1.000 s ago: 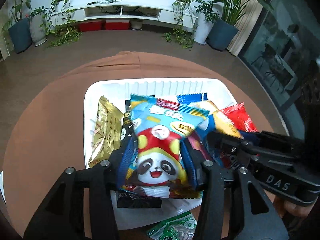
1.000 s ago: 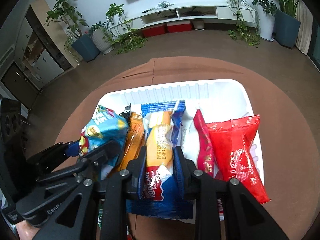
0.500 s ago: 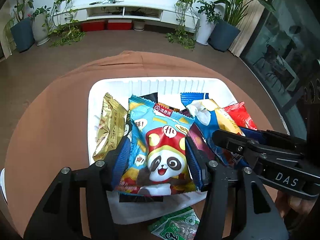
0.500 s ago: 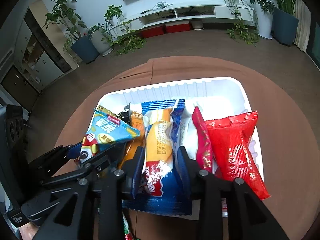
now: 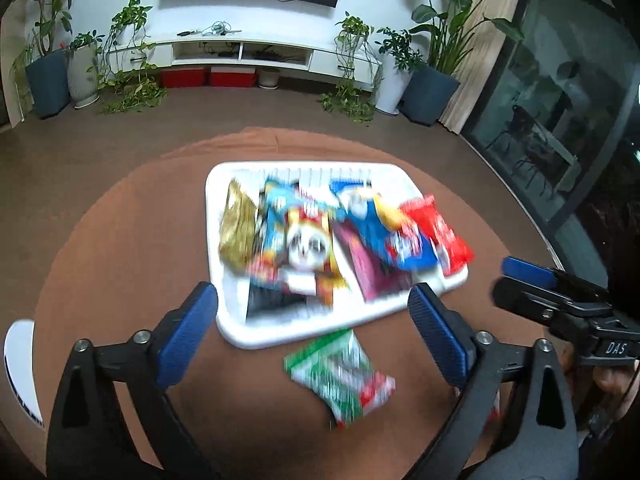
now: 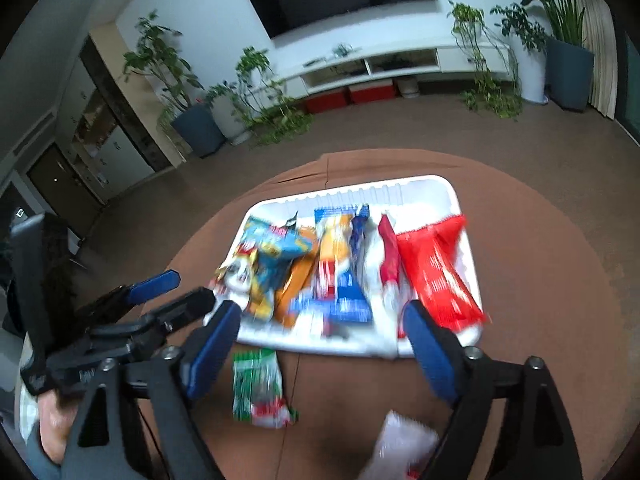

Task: Organize snacks
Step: 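Move both grippers over the red candy packet and the white-red packet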

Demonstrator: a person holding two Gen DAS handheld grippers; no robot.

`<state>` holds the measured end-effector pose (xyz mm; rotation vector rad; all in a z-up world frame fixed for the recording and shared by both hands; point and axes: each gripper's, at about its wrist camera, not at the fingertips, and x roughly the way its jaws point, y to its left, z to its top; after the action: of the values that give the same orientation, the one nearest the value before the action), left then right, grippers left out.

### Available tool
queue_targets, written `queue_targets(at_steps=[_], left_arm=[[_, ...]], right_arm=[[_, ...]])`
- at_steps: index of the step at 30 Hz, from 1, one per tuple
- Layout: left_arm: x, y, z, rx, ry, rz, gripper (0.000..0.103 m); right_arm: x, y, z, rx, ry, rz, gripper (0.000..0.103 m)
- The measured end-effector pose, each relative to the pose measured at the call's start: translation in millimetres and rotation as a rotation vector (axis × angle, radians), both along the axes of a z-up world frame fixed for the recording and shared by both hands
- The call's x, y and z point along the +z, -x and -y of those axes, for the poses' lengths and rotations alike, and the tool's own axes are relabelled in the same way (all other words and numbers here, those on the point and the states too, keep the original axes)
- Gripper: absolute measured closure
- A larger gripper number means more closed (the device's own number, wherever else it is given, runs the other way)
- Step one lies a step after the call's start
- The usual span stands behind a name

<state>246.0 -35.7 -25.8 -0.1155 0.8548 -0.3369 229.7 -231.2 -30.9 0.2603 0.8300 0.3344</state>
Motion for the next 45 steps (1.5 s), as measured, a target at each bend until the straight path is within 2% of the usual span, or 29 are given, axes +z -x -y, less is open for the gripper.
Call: queue_targets(at_steps=[6,10,14,18,21,25,28,31,33,37,45], left_arm=[[-20,77,-15,-0.002,0.06,-0.05,0.006],[-39,120,-9,-0.073,0.051,-0.086,0.006],[-50,157,-5,-0.143,0.047,-0.113,0.006],[-48,185,14,-0.316,-0.028,-0.086,0.006],[-41,205,39,-0.478,-0.107,-0.026,0.006],[-45,231,72,-0.689,-0.303,0.047,0.006],[-56,240,90,-0.792,-0.433,0.066,0.006],[-64,239,97,-0.853,-0.512,0.068,0.006],[-65,235,98,-0.88,-0.525,0.06,0.008],[-73,220,101,-0.918,-0.546,0.003,0.026],[-80,210,105,-0.941,-0.515,-0.061,0.031]], right_arm=[[-24,86,33,-0.096,-0.032,-0.016,0.015],[-45,127,49,-0.159,-0.067,-0.066,0.015],[-63,152,51,-0.163,-0.097,-0.126,0.015],[-73,162,43,-0.144,-0.103,-0.153,0.015],[-81,167,43,-0.152,-0.12,-0.176,0.015],[-82,173,44,-0.155,-0.117,-0.193,0.015],[-82,178,43,-0.154,-0.105,-0.199,0.015],[-83,180,44,-0.155,-0.103,-0.206,0.015],[-83,181,45,-0.153,-0.107,-0.214,0.015],[-83,182,45,-0.148,-0.117,-0.221,0.015],[-87,179,48,-0.148,-0.126,-0.232,0.015]])
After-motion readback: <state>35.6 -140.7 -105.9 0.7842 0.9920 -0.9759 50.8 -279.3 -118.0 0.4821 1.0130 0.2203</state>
